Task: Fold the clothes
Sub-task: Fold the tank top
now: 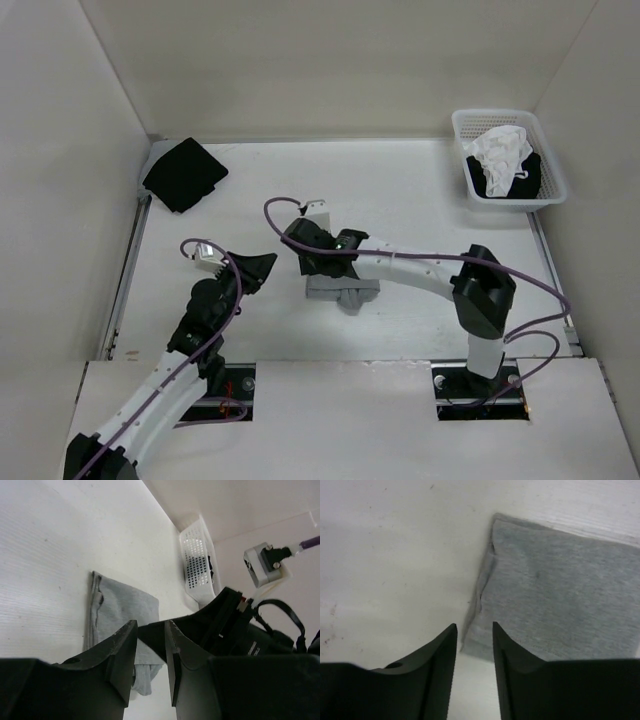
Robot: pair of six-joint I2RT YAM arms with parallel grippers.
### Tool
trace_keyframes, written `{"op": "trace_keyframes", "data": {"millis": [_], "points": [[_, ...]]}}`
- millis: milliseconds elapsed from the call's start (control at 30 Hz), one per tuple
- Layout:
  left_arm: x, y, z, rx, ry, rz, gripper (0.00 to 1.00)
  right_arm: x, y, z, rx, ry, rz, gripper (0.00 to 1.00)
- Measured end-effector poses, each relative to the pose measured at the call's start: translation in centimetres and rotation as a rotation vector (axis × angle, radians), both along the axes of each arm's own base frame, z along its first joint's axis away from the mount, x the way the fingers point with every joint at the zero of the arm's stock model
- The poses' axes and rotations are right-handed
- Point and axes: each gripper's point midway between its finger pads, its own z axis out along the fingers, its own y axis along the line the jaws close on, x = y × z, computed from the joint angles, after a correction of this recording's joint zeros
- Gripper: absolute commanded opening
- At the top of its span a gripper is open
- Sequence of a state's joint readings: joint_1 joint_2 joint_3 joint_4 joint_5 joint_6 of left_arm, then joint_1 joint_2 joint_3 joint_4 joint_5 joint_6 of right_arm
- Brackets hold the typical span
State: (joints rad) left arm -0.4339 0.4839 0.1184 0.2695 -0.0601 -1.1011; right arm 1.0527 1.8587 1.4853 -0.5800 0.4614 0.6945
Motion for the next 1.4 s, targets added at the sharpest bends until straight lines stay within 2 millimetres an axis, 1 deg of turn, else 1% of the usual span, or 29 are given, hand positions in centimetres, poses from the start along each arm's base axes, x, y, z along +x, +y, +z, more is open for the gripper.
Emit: {"op": "trace_keyframes", "data": {"millis": [67, 133, 200, 267, 300, 333, 367, 433, 533, 633, 733, 833, 867, 933, 1000, 1067, 1200, 1300, 1333, 1400], "points": [[0.2, 0.7, -0.2, -0.001, 0.008, 0.017, 0.27, -0.6, 0.5, -0.4, -0.011, 0.004, 0.016, 0.42], [0.3, 1.0, -0.4, 0.000, 0.017, 0.026, 0.27, -1.2, 0.6, 0.0, -0.001, 0.000, 0.028, 0.39], [0.4, 1.0, -0.9, 0.007, 0.036, 0.022, 0.27, -1.7, -0.1, 0.9, 0.037, -0.014, 0.033, 0.30], [0.4, 0.5, -1.8, 0.020, 0.067, 0.004, 0.27, -2.0, -1.6, 1.9, 0.087, -0.021, 0.027, 0.14], [0.3, 0.0, -2.4, 0.029, 0.086, -0.011, 0.27, -1.9, -2.2, 2.3, 0.118, -0.024, 0.022, 0.09], [0.2, -0.6, -3.0, 0.038, 0.104, -0.029, 0.27, -1.5, -2.7, 2.7, 0.155, -0.028, 0.014, 0.06], [0.1, -1.3, -3.6, 0.050, 0.122, -0.052, 0.27, -0.7, -3.1, 3.0, 0.199, -0.031, 0.003, 0.04], [-0.4, -3.0, -4.9, 0.080, 0.159, -0.104, 0.27, 1.3, -3.6, 3.0, 0.281, -0.034, -0.020, 0.04], [-0.9, -5.6, -6.4, 0.134, 0.198, -0.178, 0.26, 4.2, -3.8, 1.2, 0.367, -0.008, -0.041, 0.04], [-0.8, -7.8, -7.6, 0.172, 0.215, -0.225, 0.25, 6.1, -3.3, -1.8, 0.420, 0.049, -0.052, 0.04], [-0.2, -9.0, -9.5, 0.202, 0.246, -0.235, 0.24, 6.5, -2.2, -4.6, 0.465, 0.116, -0.042, 0.04], [-0.4, -9.3, -12.6, 0.247, 0.308, -0.244, 0.23, 6.7, -1.4, -6.8, 0.500, 0.172, -0.043, 0.04], [-0.4, -9.6, -13.2, 0.243, 0.318, -0.244, 0.22, 6.7, -1.2, -7.5, 0.511, 0.189, -0.045, 0.04], [0.0, -10.2, -13.0, 0.223, 0.299, -0.249, 0.22, 6.9, -0.9, -8.3, 0.531, 0.217, -0.058, 0.05], [0.1, -10.6, -13.1, 0.205, 0.293, -0.249, 0.21, 7.6, -0.5, -8.0, 0.558, 0.220, -0.068, 0.05], [0.1, -10.8, -13.0, 0.190, 0.287, -0.249, 0.21, 8.7, -0.1, -7.5, 0.584, 0.211, -0.084, 0.05], [-0.3, -10.7, -13.0, 0.173, 0.284, -0.245, 0.21, 10.7, 0.5, -6.9, 0.622, 0.201, -0.130, 0.05], [-1.0, -10.3, -12.7, 0.172, 0.278, -0.249, 0.21, 11.6, 0.5, -6.5, 0.648, 0.197, -0.163, 0.07], [-1.2, -10.0, -12.5, 0.174, 0.278, -0.249, 0.22, 11.9, 0.4, -6.3, 0.657, 0.197, -0.174, 0.09], [-1.4, -9.6, -11.5, 0.176, 0.261, -0.246, 0.23, 12.3, 0.3, -5.9, 0.675, 0.191, -0.185, 0.12]]}}
